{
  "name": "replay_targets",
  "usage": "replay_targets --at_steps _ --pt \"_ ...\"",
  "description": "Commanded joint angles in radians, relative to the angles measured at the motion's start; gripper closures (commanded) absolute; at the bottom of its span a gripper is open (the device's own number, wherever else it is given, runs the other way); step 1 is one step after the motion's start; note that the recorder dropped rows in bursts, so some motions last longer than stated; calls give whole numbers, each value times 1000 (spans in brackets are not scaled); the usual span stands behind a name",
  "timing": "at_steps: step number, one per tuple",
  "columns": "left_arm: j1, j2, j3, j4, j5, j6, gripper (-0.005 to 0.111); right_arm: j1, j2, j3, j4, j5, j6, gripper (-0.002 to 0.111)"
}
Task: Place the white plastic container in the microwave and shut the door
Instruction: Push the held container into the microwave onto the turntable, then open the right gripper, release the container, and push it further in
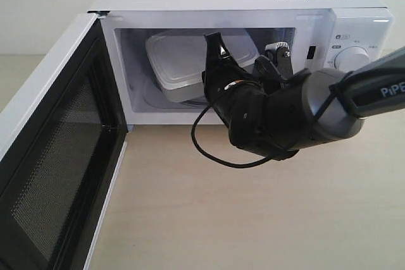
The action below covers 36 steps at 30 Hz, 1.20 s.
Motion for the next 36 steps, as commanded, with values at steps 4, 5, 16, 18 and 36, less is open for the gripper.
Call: replay_targets --at_steps 4,5,16,18,36 --pt "4 -2 4 -1 3 -8 102 -7 7 -11 -9 -26 -15 108" --pt "4 -2 4 -1 3 -8 102 -7 7 -11 -9 -26 -17 108" --pt "4 -2 4 -1 3 -8 102 -7 7 -11 -23 -25 -17 54" --pt "4 -2 4 -1 3 -8 102 -7 7 -11 -23 -12 -19 53" --pt "4 -2 4 -1 3 -8 102 53 -188 180 -136 92 -696 53"
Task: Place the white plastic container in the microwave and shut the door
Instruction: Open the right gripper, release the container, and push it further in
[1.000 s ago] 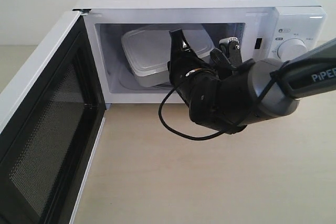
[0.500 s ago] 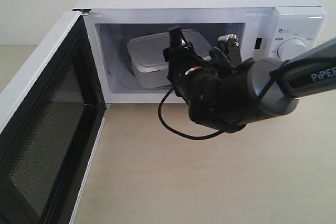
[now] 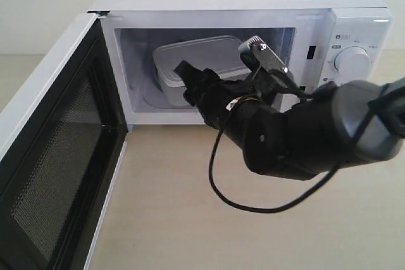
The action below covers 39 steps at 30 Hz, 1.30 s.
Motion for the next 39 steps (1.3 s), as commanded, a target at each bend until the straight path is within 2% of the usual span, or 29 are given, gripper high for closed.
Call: replay_targets --at_steps 1,2,3,5,13,25,39 --pt "4 -2 4 -1 3 -8 102 1 -132 79 -55 74 -475 57" --pt "4 -2 4 -1 3 -8 102 1 -149 89 -55 96 -568 63" --pt "4 -2 4 -1 3 -8 102 1 -162 102 -48 124 -713 82" --pt "4 -2 4 -1 3 -8 102 1 -158 105 -50 149 -766 108" --pt "4 -2 4 -1 3 -8 102 1 41 93 -169 -182 -686 108" --pt "4 -2 4 -1 3 -8 102 -32 211 -115 -162 -103 -709 108" --pt "4 -2 4 -1 3 -8 102 -107 255 -253 -153 -44 -734 108"
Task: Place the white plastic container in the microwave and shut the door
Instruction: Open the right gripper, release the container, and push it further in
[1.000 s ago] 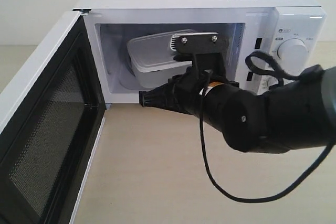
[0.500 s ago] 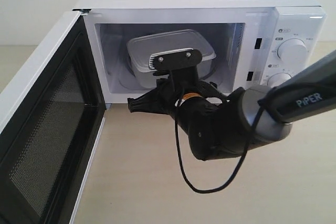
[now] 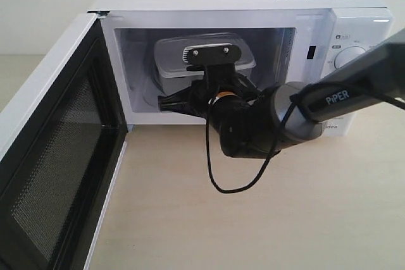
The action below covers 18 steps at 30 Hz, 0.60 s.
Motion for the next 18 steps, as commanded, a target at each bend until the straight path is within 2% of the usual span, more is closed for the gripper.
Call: replay_targets --at_steps 1,10,18 --pt "4 -2 4 -1 3 -8 102 -23 -1 -34 4 16 -19 108" --pt "4 -2 4 -1 3 -8 102 -25 -19 -42 6 114 -28 108" --pt "4 -2 4 -1 3 -8 102 -3 -180 83 35 210 -32 108"
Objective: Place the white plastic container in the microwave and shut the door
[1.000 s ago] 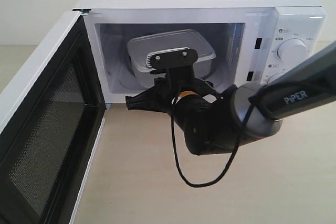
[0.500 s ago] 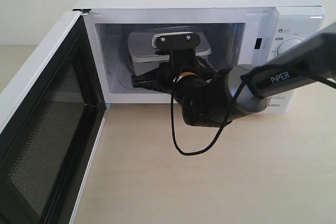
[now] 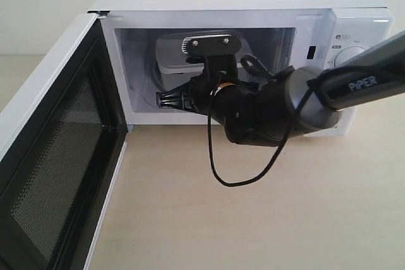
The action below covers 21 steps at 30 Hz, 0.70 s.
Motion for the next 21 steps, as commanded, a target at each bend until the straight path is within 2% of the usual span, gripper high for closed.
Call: replay_targets --at_steps 1,6,12,17,21 --pt "4 -2 4 -1 3 -8 102 3 -114 77 38 105 -23 108" --pt "4 -2 4 -1 3 -8 102 3 -224 129 51 391 -89 108" --pt "4 -2 4 -1 3 -8 102 3 -348 143 50 760 -77 108" --pt "4 -2 4 -1 3 -8 102 3 -449 147 26 897 -66 108" --pt "4 -2 4 -1 3 -8 102 3 -548 201 23 911 -38 108"
